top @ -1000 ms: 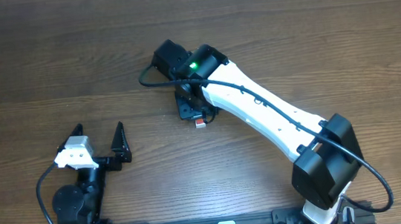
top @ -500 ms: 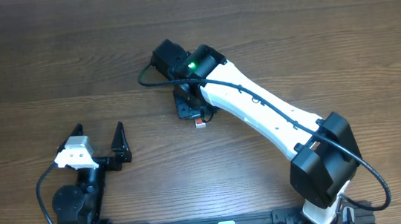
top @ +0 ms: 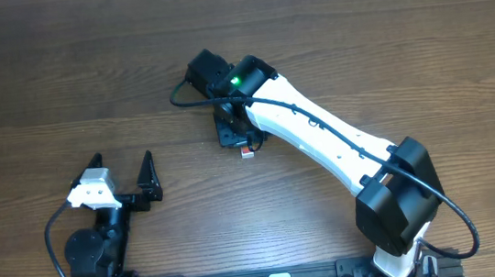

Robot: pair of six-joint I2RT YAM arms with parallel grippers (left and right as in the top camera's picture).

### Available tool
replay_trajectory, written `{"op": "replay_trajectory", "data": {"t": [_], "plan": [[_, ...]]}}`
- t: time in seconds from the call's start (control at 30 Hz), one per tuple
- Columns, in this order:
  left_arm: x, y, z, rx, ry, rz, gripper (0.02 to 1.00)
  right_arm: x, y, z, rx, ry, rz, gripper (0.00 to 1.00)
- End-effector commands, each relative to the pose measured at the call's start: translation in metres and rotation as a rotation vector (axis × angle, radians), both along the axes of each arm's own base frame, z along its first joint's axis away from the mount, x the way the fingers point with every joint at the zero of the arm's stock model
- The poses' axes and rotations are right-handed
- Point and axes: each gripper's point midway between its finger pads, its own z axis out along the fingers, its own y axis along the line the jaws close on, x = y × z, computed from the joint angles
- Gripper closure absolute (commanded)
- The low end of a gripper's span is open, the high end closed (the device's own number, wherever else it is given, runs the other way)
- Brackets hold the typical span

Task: Stack Cubes

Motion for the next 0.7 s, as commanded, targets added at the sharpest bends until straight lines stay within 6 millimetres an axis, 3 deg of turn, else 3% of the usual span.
{"op": "replay_trajectory", "data": {"t": [0.03,0.5,0.7], "plan": [[0.0000,0.0021,-0.0011,0.011,-0.002,0.009,0.020,0.0068,0.0018,-0.0002,0.002,-0.008,-0.001,0.989],[0.0000,0.0021,-0.0011,0.011,-0.002,0.009,0.020,0.0086,-0.0001,-0.0053,-0.010,0.000,-0.007,0.985],[0.0000,0.0021,-0.0011,0.011,-0.002,0.009,0.020,0.0086,-0.0001,-0.0053,-0.010,0.000,-0.007,0.882]]}}
